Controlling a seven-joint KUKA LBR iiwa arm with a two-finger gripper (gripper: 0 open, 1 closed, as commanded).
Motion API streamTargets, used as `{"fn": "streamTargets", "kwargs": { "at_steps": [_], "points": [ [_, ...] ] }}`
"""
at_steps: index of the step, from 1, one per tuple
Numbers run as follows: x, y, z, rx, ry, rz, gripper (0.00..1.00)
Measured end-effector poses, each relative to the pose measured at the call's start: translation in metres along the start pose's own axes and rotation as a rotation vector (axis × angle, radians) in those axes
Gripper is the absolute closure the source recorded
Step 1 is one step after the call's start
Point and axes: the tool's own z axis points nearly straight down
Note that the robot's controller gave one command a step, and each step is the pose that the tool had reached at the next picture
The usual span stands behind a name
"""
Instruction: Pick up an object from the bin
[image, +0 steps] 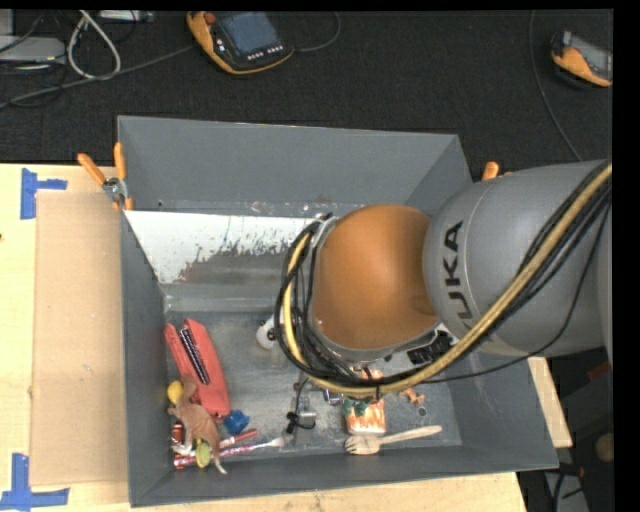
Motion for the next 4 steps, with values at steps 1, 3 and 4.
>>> {"fn": "streamTargets", "kwargs": {
  "at_steps": [1,3,4],
  "points": [
    [-0.002,-0.001,-0.004,-0.001,-0.008,0.004,0.00],
    [-0.039,-0.066,0.054,-0.002,-0.007,0.077,0.00],
    [-0.088,-0.110,0.073,-0.002,-0.011,0.002,0.00]
  ]
}}
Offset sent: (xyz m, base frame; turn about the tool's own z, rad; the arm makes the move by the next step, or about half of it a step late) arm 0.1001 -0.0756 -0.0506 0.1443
